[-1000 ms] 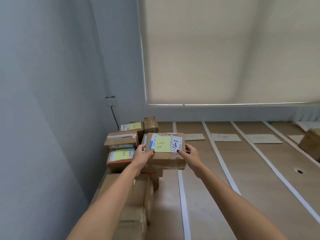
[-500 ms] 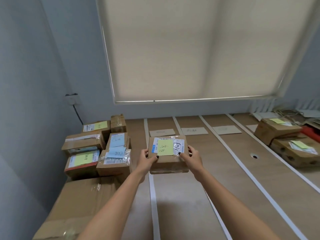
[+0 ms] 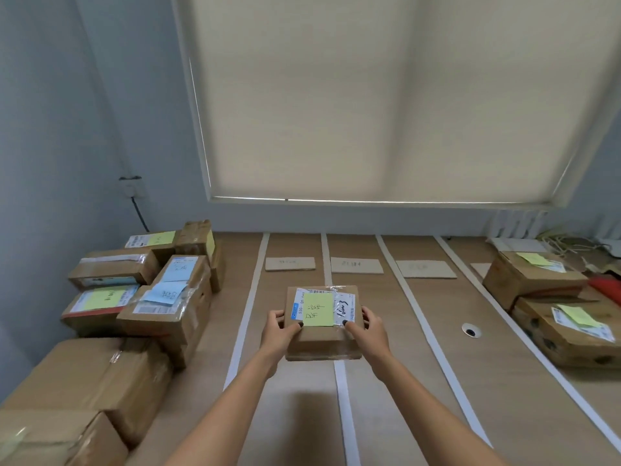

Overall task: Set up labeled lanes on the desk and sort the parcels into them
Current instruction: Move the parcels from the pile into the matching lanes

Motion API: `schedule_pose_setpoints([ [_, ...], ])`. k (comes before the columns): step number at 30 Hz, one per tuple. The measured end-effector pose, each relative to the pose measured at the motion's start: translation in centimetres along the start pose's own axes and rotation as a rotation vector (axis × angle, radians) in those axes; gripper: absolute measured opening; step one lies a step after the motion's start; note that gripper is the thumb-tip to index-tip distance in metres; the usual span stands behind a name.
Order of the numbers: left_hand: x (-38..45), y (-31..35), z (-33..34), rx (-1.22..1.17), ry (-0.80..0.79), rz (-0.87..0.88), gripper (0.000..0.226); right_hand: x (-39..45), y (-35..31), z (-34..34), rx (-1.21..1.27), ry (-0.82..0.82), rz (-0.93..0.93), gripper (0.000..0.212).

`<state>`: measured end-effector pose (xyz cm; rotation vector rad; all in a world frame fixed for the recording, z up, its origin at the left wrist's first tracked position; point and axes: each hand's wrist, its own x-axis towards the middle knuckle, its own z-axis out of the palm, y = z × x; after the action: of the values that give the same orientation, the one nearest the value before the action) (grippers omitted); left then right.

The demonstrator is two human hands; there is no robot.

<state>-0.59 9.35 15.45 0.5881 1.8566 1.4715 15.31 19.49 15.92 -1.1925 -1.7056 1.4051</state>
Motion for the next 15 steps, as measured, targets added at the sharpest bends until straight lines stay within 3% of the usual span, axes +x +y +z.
schedule_pose_setpoints([
  [15,-3.0,1.7,10.1,0.011,0.020,-0.004,0.033,0.4,1.1,-10.8,-0.002,-0.020,0.018,0.053],
])
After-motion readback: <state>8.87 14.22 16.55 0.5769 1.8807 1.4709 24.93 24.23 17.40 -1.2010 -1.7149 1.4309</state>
